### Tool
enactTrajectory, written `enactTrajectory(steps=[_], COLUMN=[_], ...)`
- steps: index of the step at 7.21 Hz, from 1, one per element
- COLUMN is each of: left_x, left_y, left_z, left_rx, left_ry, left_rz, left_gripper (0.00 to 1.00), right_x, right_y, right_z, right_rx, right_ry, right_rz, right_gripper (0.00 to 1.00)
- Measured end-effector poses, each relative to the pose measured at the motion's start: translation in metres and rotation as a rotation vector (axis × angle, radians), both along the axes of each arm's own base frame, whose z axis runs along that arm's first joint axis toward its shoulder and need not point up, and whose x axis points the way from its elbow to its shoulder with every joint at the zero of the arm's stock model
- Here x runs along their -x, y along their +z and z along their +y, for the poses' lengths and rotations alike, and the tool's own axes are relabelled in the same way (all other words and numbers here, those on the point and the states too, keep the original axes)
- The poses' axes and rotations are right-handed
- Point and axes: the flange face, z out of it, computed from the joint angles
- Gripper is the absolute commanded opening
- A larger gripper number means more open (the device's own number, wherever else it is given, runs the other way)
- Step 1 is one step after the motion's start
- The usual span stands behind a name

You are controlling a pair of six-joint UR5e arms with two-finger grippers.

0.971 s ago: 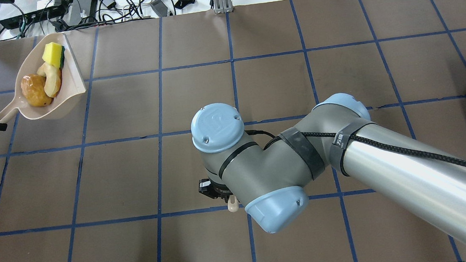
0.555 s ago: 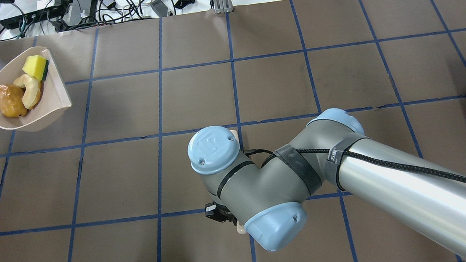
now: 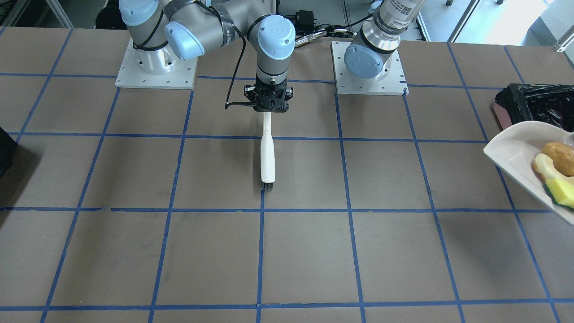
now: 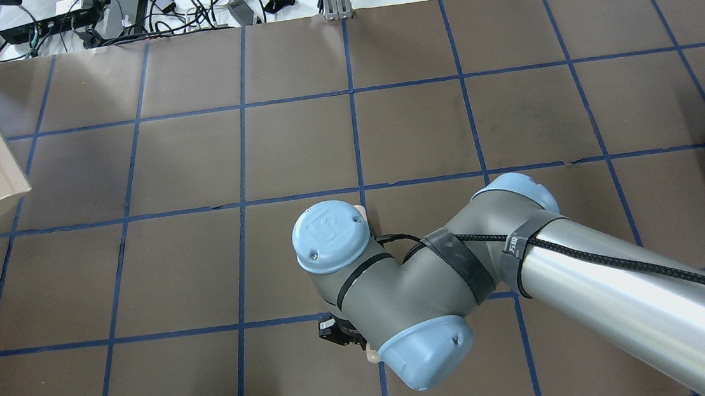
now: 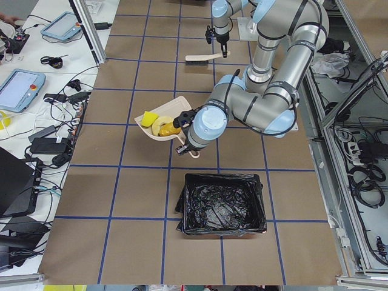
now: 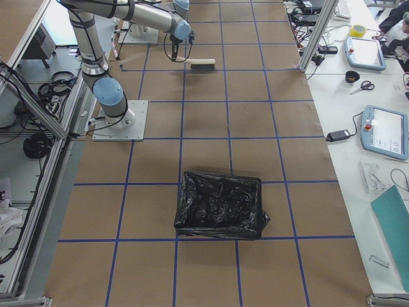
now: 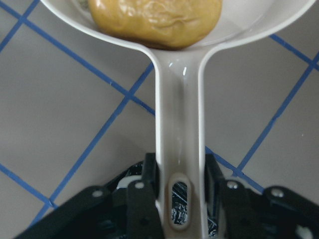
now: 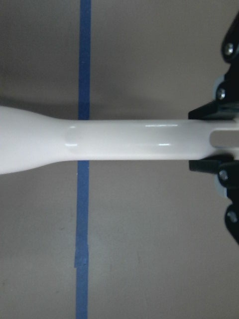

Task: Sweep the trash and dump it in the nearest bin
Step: 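Carry the loaded dustpan toward the black bin while the right gripper withdraws, then tilt the dustpan over the black bin with the left gripper to dump trash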

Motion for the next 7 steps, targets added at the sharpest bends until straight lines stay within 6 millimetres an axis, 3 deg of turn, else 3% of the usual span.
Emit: enactTrajectory(steps=[3,5,6,7], left_x=[-0.064,-0.094,-0.102,-0.109], left_y=[0.007,0.005,0.004,0.001], left_z=[0.097,0.157,0.178,0.192], left_rx=[-0.05,-0.122,-0.18,-0.255], left_ry=[0.178,0.259,0.277,0.286], left_rz=[-0.031,-0.049,-0.066,-0.085], left_gripper=[0.0,0.0,0.0,0.0], right_x=[0.004,0.003,0.003,0.004], right_y=[-0.001,-0.003,-0.004,-0.004], right_z=[0.007,0.007,0.007,0.006], right_rx=[-0.004,-0.009,-0.01,-0.01], right_ry=[-0.002,-0.004,-0.003,0.002], right_rz=[-0.006,-0.013,-0.012,-0.008], right_gripper=[0.0,0.0,0.0,0.13])
